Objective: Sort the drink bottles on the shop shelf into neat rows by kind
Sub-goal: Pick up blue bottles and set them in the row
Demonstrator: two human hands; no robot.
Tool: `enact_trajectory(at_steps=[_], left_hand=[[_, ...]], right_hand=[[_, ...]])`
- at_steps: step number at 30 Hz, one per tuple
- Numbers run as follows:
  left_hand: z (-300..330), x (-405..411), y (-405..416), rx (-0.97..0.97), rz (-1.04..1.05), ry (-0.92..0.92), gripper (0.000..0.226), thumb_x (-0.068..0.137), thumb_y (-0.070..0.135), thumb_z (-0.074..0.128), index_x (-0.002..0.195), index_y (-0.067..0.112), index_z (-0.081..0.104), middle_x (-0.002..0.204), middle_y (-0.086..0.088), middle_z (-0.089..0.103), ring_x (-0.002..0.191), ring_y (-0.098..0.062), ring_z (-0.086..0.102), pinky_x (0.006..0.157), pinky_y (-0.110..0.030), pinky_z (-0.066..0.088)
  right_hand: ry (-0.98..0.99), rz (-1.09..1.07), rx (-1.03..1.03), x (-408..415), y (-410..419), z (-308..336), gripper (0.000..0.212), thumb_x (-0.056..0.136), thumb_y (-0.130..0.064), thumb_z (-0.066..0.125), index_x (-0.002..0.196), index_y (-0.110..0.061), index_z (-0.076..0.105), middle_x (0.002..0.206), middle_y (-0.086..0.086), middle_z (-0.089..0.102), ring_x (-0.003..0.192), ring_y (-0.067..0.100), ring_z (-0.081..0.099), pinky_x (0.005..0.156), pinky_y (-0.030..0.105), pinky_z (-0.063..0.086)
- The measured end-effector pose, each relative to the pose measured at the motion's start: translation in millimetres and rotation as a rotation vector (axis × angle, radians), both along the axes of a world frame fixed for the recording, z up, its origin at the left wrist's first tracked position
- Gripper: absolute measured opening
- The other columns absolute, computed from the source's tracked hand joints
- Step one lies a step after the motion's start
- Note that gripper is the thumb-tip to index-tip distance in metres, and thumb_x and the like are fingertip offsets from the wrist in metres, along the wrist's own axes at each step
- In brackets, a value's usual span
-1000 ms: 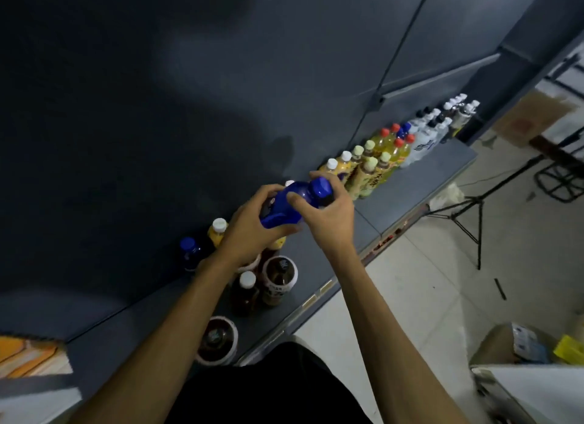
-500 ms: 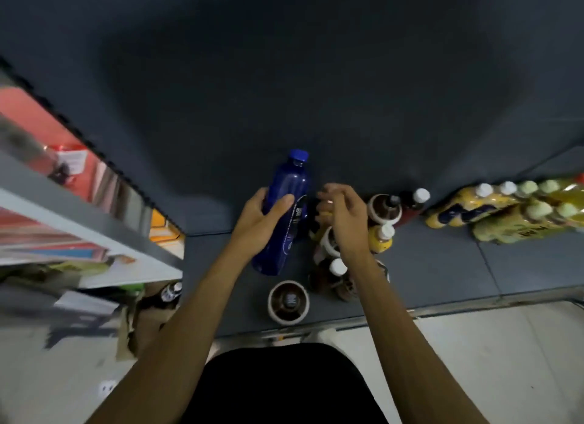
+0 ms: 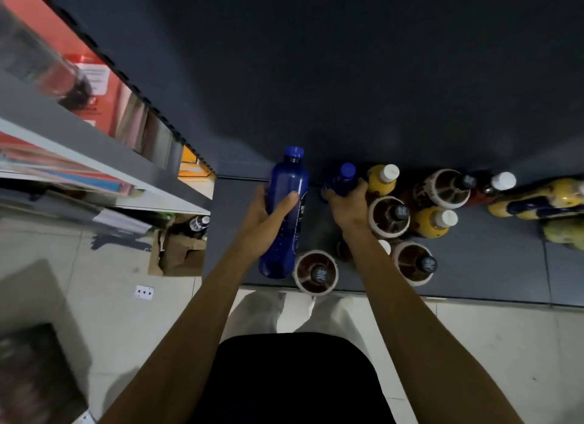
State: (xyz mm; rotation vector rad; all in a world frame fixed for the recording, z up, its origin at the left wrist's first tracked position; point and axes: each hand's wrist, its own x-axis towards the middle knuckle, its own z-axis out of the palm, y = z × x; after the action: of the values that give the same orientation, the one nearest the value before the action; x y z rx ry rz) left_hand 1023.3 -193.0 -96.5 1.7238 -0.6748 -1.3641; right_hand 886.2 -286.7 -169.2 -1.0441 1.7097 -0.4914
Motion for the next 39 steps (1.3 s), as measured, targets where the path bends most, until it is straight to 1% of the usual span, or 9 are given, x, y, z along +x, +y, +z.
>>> enact_trajectory(at_steps=[5, 12, 17, 23, 25, 29, 33, 36, 39], left_hand=[[1, 9, 3, 0.032, 0.066, 0.267, 0.010, 0.097, 0.024, 0.046, 0.097, 0.022, 0.056, 0.079, 0.004, 0.064, 0.070, -0.008, 0.063, 0.070, -0.028, 0.048], [4, 20, -3, -0.093, -0.070, 0.295, 0.023, 0.081, 0.029, 0.060, 0.103, 0.024, 0.061, 0.089, 0.001, 0.067, 0.083, -0.018, 0.063, 0.075, -0.035, 0.048], [29, 4, -16, -0.182, -0.157, 0.370, 0.025, 0.082, 0.028, 0.057, 0.106, 0.023, 0.064, 0.087, 0.002, 0.069, 0.080, -0.015, 0.064, 0.071, -0.032, 0.049], [74, -40, -22, -0.335, -0.339, 0.428, 0.053, 0.066, 0.036, 0.079, 0.115, 0.028, 0.060, 0.109, -0.013, 0.066, 0.092, -0.034, 0.063, 0.087, -0.054, 0.050], [89, -63, -24, -0.368, -0.413, 0.451, 0.057, 0.065, 0.034, 0.081, 0.117, 0.024, 0.059, 0.110, -0.018, 0.064, 0.091, -0.037, 0.062, 0.087, -0.058, 0.049], [129, -120, -17, -0.443, -0.593, 0.477, 0.049, 0.068, 0.035, 0.071, 0.108, 0.010, 0.059, 0.089, -0.015, 0.068, 0.073, -0.026, 0.067, 0.063, -0.038, 0.056], [158, -184, 6, -0.450, -0.776, 0.539, 0.066, 0.069, 0.042, 0.075, 0.114, -0.003, 0.057, 0.087, -0.015, 0.067, 0.074, -0.029, 0.063, 0.067, -0.040, 0.052], [177, -239, 35, -0.478, -0.902, 0.489, 0.040, 0.071, 0.037, 0.070, 0.095, 0.005, 0.063, 0.073, -0.007, 0.065, 0.061, -0.021, 0.060, 0.057, -0.031, 0.051], [192, -294, 73, -0.483, -1.003, 0.497, 0.036, 0.069, 0.037, 0.071, 0.093, 0.011, 0.064, 0.077, -0.011, 0.064, 0.061, -0.021, 0.060, 0.056, -0.028, 0.050]], right_hand=[[0.033, -0.014, -0.004, 3, -15, -20, 0.076, 0.083, -0.020, 0.074, 0.144, -0.012, 0.030, 0.139, 0.014, 0.050, 0.125, 0.030, 0.049, 0.103, 0.034, 0.039], [0.003, -0.059, -0.158, -2, 12, -8, 0.062, 0.080, -0.027, 0.077, 0.132, -0.014, 0.047, 0.124, 0.002, 0.064, 0.110, 0.017, 0.060, 0.096, 0.033, 0.047], [-0.148, -0.149, -0.351, -7, 33, 40, 0.049, 0.080, -0.022, 0.076, 0.123, -0.013, 0.055, 0.114, 0.000, 0.068, 0.103, 0.014, 0.065, 0.095, 0.034, 0.050], [-0.324, -0.328, -0.604, -46, 55, 127, 0.038, 0.085, -0.009, 0.071, 0.118, -0.004, 0.053, 0.104, 0.005, 0.068, 0.094, 0.013, 0.067, 0.080, 0.022, 0.052], [-0.365, -0.401, -0.695, -69, 64, 159, 0.036, 0.085, -0.011, 0.071, 0.117, -0.008, 0.054, 0.105, 0.001, 0.068, 0.097, 0.013, 0.067, 0.084, 0.027, 0.054], [-0.437, -0.587, -0.878, -123, 95, 210, 0.036, 0.081, -0.017, 0.069, 0.114, -0.015, 0.056, 0.103, 0.000, 0.067, 0.092, 0.009, 0.066, 0.079, 0.024, 0.053], [-0.350, -0.754, -1.025, -187, 153, 239, 0.039, 0.075, -0.035, 0.067, 0.111, -0.023, 0.060, 0.102, -0.004, 0.067, 0.088, 0.007, 0.064, 0.079, 0.021, 0.050], [-0.350, -0.858, -1.030, -241, 211, 250, 0.028, 0.081, -0.032, 0.064, 0.108, -0.025, 0.061, 0.090, -0.008, 0.066, 0.077, 0.005, 0.060, 0.071, 0.021, 0.049], [-0.336, -0.960, -0.981, -290, 269, 262, 0.031, 0.075, -0.048, 0.064, 0.098, -0.027, 0.063, 0.084, -0.002, 0.064, 0.076, 0.015, 0.058, 0.073, 0.034, 0.048]])
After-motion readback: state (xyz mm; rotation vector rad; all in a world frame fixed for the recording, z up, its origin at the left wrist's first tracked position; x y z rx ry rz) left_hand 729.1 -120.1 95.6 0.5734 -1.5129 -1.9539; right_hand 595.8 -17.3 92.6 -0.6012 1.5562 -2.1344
